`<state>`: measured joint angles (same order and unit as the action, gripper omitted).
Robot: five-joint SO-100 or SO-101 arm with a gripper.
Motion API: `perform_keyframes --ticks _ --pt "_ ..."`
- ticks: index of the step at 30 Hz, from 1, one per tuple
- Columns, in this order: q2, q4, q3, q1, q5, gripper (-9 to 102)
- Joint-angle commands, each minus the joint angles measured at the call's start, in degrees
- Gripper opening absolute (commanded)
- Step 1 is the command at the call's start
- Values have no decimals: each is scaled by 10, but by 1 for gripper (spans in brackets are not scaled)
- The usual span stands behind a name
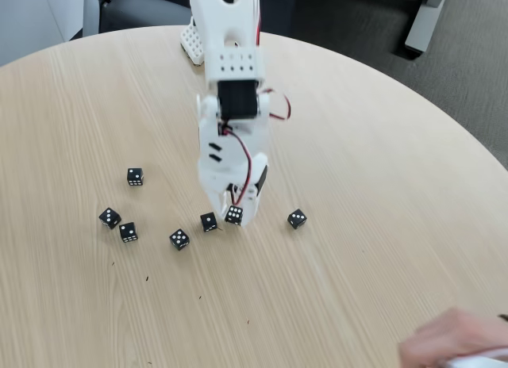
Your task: Pick up the dice with number 6
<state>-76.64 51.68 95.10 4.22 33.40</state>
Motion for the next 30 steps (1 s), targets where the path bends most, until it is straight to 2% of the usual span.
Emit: perform_keyframes --ticks 1,10,14,23,30 --pt "-93 33 0 4 3 0" --pt "-357 211 7 5 -67 0" --pt "-504 262 62 0 -111 0" --pt "-859 250 398 -3 -241 0" --pt "-1026 179 645 -3 -359 0"
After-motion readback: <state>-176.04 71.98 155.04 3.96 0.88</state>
